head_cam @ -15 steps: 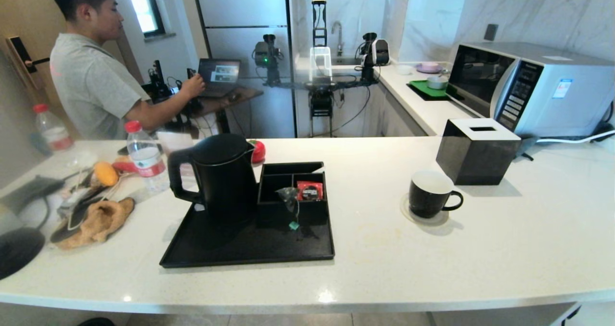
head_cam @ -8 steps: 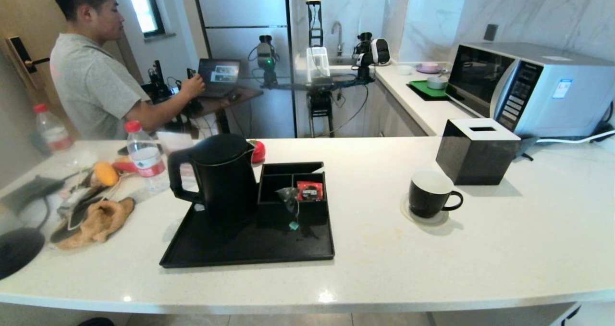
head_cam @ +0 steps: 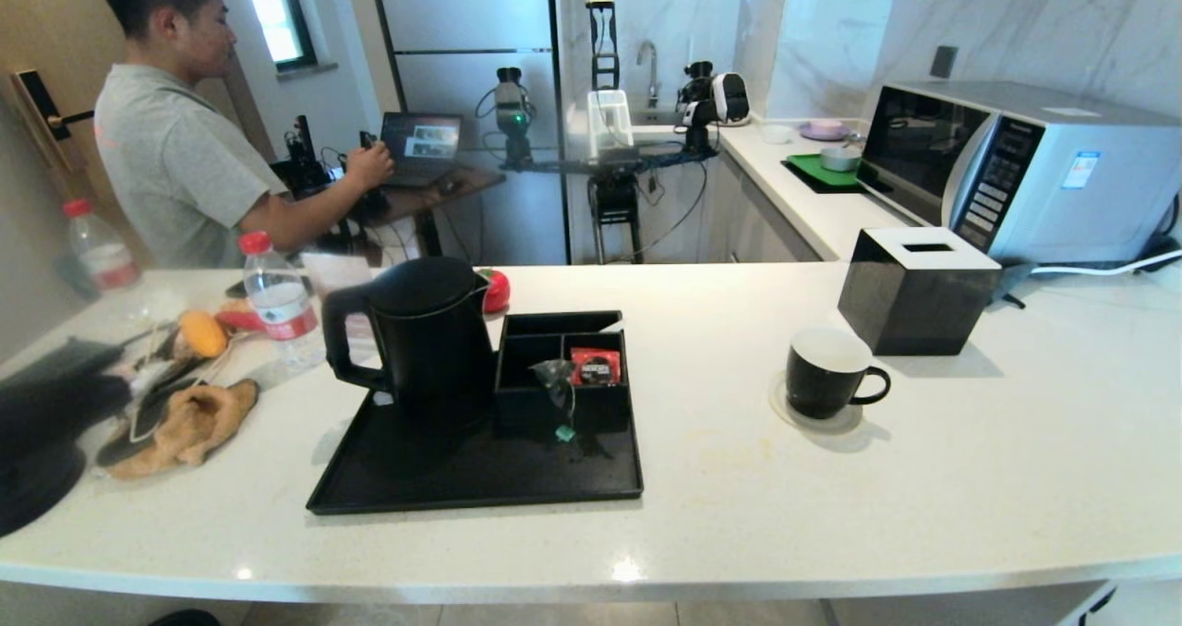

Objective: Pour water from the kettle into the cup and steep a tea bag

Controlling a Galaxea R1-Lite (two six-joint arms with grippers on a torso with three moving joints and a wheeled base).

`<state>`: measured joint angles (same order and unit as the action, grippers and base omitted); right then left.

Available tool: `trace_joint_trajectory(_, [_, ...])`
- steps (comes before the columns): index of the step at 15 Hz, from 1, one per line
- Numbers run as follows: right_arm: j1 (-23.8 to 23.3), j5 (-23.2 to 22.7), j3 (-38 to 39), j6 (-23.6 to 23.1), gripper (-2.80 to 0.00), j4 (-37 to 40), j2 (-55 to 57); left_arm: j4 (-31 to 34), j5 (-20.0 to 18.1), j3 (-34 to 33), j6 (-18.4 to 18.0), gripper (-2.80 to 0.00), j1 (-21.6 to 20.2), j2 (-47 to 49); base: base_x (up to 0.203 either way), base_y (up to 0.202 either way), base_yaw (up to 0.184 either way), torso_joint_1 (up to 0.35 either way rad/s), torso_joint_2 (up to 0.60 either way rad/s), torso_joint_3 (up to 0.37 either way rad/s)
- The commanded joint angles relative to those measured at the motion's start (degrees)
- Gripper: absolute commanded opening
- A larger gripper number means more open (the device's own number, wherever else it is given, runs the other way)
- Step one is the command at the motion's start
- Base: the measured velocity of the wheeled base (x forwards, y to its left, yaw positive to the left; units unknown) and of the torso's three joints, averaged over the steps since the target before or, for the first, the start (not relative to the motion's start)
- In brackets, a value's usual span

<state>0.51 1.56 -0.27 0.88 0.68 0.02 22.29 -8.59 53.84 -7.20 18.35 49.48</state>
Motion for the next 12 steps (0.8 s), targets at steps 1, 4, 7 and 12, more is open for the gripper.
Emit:
trace_joint_trajectory(1, [0.02,0.02,0.0,0.0,-2.8,0.02,-0.02,4.54,-0.22,7.79,-0.42,-2.8,4.67,14.34,0.0,0.0,0.0,0.0,0.0,0.0])
trace_joint_trajectory(4, [0.02,0.02,0.0,0.0,-2.8,0.02,-0.02,9.79,-1.79,15.58,-3.74,-2.8,10.63,25.35,0.0,0.0,0.0,0.0,0.0,0.0])
trace_joint_trajectory(7, [0.02,0.02,0.0,0.0,-2.8,0.02,-0.02,10.98,-2.77,17.34,-9.15,-2.8,13.48,32.75,0.0,0.0,0.0,0.0,0.0,0.0])
trace_joint_trajectory(12, [0.02,0.02,0.0,0.0,-2.8,0.02,-0.02,11.18,-2.34,20.24,-17.57,-2.8,15.29,40.6,0.0,0.0,0.0,0.0,0.0,0.0])
